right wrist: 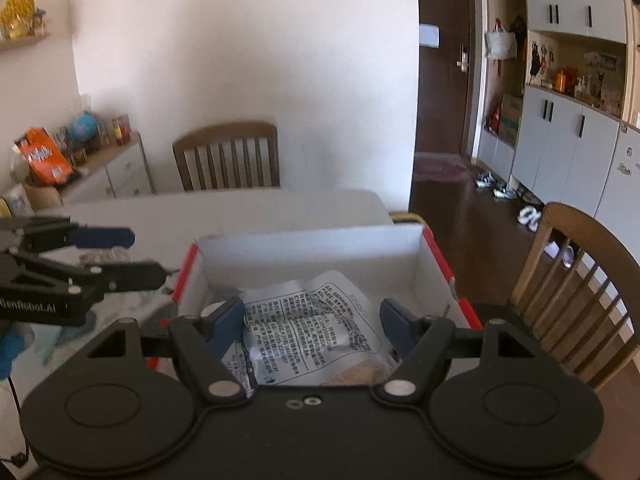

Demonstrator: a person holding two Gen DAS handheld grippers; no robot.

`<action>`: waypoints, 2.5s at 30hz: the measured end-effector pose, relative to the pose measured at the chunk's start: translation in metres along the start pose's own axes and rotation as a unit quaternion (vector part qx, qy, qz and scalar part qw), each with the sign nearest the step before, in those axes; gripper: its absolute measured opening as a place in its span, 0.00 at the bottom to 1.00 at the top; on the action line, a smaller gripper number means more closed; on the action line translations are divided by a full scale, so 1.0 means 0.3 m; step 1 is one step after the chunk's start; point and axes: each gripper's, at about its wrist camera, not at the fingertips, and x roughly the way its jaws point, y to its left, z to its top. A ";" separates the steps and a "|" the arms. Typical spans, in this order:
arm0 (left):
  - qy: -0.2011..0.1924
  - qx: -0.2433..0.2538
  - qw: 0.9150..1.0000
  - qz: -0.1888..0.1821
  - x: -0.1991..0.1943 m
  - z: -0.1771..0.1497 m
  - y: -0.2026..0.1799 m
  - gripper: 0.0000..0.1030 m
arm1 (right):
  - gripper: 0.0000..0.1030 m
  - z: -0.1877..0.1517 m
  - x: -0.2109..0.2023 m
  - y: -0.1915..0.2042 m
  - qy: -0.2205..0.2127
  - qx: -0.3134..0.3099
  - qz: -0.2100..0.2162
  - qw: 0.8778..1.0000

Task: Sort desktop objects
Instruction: 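Open the right tool to drop the printed packet while the left tool releases the cable, then withdraw both tools from the shoebox toward the items left on the table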

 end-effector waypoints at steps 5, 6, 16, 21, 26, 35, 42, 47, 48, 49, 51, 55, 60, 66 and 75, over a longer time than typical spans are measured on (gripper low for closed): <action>0.022 0.017 1.000 -0.011 0.068 0.039 -0.026 0.70 | 0.72 0.005 0.030 -0.026 0.022 -0.010 0.001 1.000; 0.025 0.019 0.999 -0.012 0.079 0.046 -0.028 0.70 | 0.72 0.010 0.034 -0.030 0.023 -0.011 0.001 1.000; 0.068 0.016 0.997 -0.023 0.259 0.098 -0.019 0.70 | 0.72 0.022 0.097 -0.080 0.046 -0.024 0.010 0.999; 0.096 0.016 0.995 -0.019 0.362 0.090 -0.022 0.70 | 0.72 0.014 0.137 -0.110 0.060 -0.015 0.011 0.998; 0.118 0.026 0.993 -0.013 0.430 0.067 -0.038 0.70 | 0.72 0.005 0.172 -0.120 0.070 -0.014 0.012 0.997; 0.142 0.050 0.989 -0.009 0.506 0.055 -0.055 0.70 | 0.72 -0.019 0.233 -0.099 0.093 -0.036 0.020 0.995; 0.177 0.059 0.982 -0.007 0.557 0.036 -0.066 0.70 | 0.72 -0.040 0.250 -0.071 0.102 -0.074 0.008 0.992; 0.203 0.059 0.977 -0.008 0.580 0.024 -0.070 0.70 | 0.73 -0.051 0.250 -0.047 0.103 -0.097 0.007 0.990; 0.207 0.058 0.977 -0.008 0.585 0.022 -0.069 0.70 | 0.73 -0.053 0.251 -0.047 0.105 -0.096 0.007 0.990; 0.212 0.055 0.976 -0.009 0.591 0.020 -0.067 0.70 | 0.73 -0.055 0.250 -0.046 0.105 -0.097 0.007 0.990; 0.224 0.047 0.973 -0.011 0.601 0.019 -0.062 0.70 | 0.75 -0.054 0.252 -0.046 0.106 -0.098 0.006 0.990; 0.227 0.039 0.973 -0.007 0.604 0.025 -0.057 0.71 | 0.76 -0.055 0.249 -0.052 0.108 -0.095 0.006 0.990; 0.226 0.039 0.973 0.004 0.595 0.027 -0.058 0.71 | 0.77 -0.049 0.241 -0.061 0.105 -0.093 0.007 0.990; 0.206 0.034 0.978 -0.007 0.555 0.047 -0.063 0.80 | 0.80 -0.028 0.209 -0.069 0.093 -0.092 0.012 0.991; 0.182 0.025 0.983 -0.019 0.470 0.075 -0.060 0.80 | 0.80 -0.003 0.162 -0.073 0.084 -0.083 0.015 0.993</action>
